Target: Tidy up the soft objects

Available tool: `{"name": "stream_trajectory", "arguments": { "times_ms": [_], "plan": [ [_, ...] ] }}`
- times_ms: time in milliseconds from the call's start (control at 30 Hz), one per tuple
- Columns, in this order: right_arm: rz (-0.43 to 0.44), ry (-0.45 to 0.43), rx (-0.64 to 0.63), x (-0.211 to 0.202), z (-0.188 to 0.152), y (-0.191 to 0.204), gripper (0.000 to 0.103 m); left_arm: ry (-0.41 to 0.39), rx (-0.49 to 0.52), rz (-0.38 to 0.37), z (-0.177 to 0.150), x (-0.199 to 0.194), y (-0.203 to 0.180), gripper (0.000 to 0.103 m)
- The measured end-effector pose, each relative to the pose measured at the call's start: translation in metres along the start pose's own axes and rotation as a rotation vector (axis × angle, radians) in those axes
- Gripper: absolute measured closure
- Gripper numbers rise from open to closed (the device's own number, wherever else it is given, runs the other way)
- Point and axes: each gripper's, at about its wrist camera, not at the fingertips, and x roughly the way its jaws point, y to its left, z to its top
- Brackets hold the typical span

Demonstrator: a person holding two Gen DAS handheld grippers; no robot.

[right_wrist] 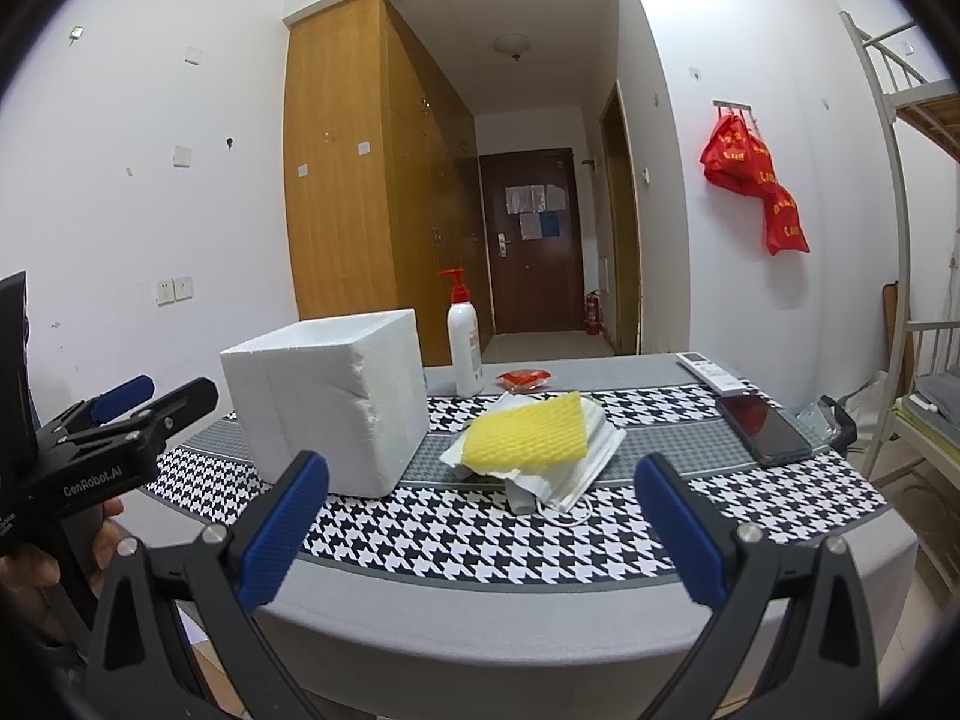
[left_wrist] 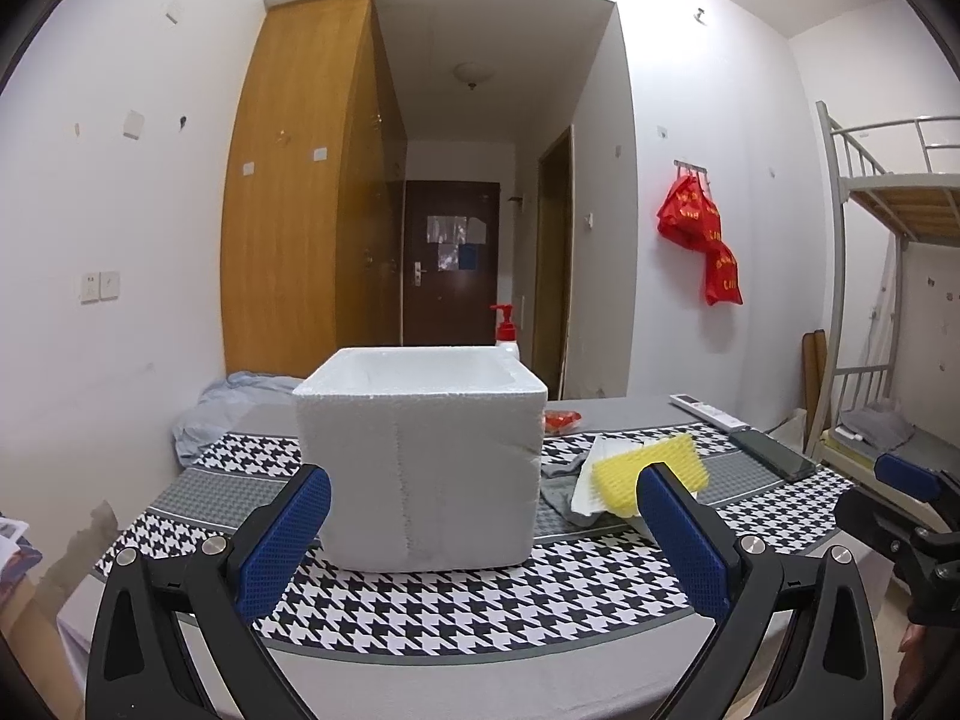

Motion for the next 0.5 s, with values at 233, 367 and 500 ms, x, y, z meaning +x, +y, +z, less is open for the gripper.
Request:
{"name": "stream_trajectory", "arguments": {
  "times_ms": [233, 367, 500],
  "plan": [
    [0.0, 0.002, 0.003, -0.0007, -0.0001, -0.0002, 0.0, 0.007, 0.001, 0.002, 0.0006, 0.0017, -0.0007, 0.001],
    [0.0, 0.001, 0.003, -0.001, 0.0005, -0.0008, 0.0, 0.003, -0.006, 0.008, 0.0018, 0.0015, 0.0007, 0.001],
    [0.009, 0.0, 0.005, -0.0012, 0.001, -0.0016, 0.0, 0.005, -0.008, 0.008, 0.0025, 0.0023, 0.0013, 0.001]
  ]
}}
